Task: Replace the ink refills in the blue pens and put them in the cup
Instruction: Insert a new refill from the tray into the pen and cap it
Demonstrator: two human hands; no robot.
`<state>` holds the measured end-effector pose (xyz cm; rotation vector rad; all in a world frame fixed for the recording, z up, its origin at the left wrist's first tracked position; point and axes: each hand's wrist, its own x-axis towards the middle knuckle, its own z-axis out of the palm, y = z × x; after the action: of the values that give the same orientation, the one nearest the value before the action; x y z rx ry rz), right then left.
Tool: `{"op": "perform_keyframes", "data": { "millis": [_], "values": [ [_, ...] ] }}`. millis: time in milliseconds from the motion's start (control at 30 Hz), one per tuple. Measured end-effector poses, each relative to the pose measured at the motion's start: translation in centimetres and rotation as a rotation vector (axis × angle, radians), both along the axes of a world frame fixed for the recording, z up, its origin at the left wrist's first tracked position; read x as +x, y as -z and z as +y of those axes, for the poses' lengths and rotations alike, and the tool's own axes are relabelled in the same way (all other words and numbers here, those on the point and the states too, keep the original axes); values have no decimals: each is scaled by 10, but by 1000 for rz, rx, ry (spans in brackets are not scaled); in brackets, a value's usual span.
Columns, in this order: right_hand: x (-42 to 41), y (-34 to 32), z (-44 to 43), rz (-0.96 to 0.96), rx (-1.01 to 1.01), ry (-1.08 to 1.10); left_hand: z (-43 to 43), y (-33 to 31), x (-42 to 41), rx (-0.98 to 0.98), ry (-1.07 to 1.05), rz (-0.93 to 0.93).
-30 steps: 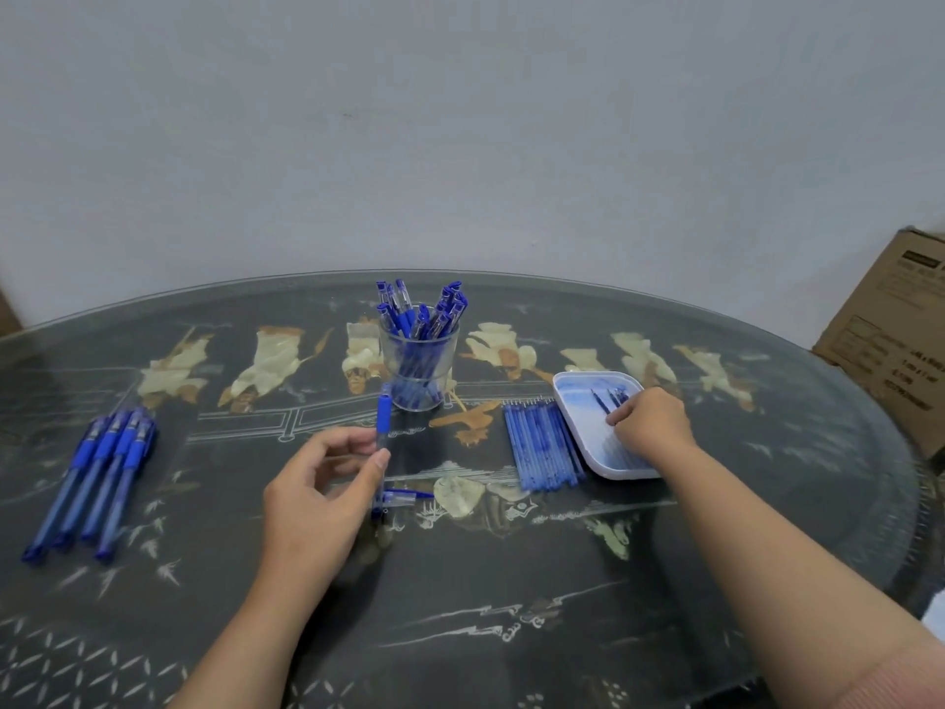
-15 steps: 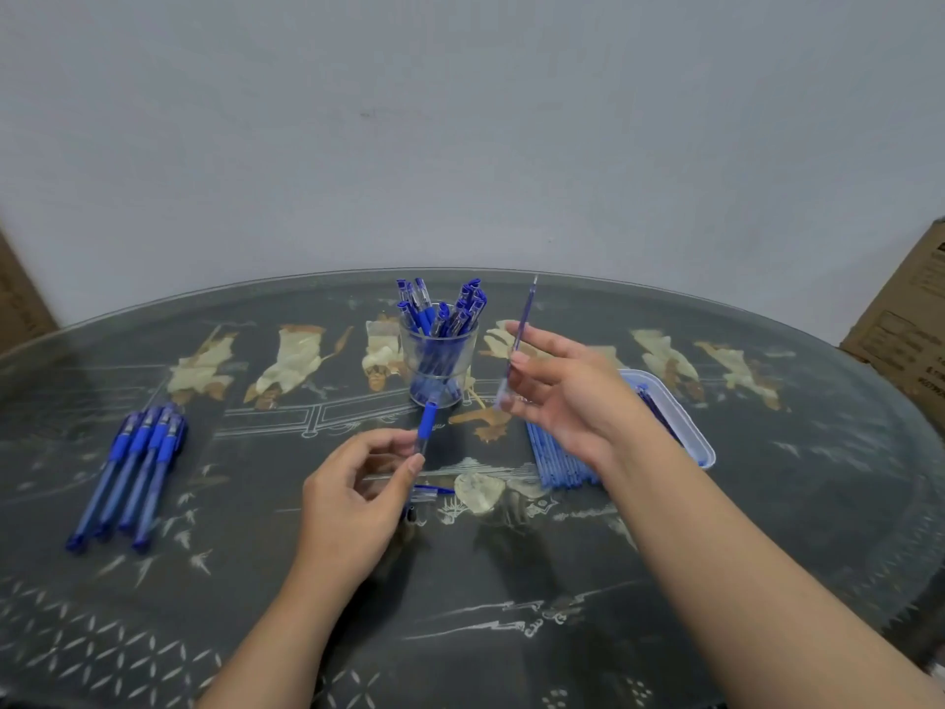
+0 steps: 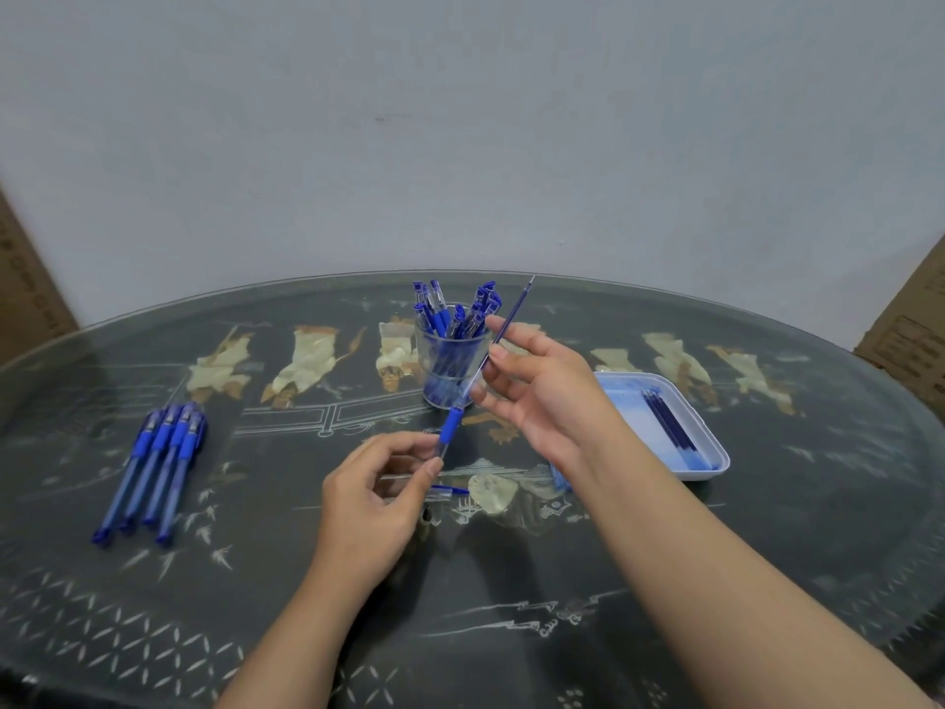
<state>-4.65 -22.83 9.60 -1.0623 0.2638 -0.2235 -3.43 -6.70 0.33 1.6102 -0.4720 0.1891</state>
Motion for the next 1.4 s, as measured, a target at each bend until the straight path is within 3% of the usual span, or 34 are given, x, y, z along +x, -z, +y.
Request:
{"op": "perform_keyframes", "data": {
  "millis": [133,367,600,1400],
  "values": [
    [0,0,3,-13,-76,24,1,0,0,3,0,-10],
    [-4,-1,11,-85,-441,72,1,2,2,5,-11,-23],
    [-4,11,17,-92,-681,58,3,0,3,-10,-28,-13],
    [-11,28,33,-67,-721,-45,8,0,4,-44,-36,60]
  ]
}}
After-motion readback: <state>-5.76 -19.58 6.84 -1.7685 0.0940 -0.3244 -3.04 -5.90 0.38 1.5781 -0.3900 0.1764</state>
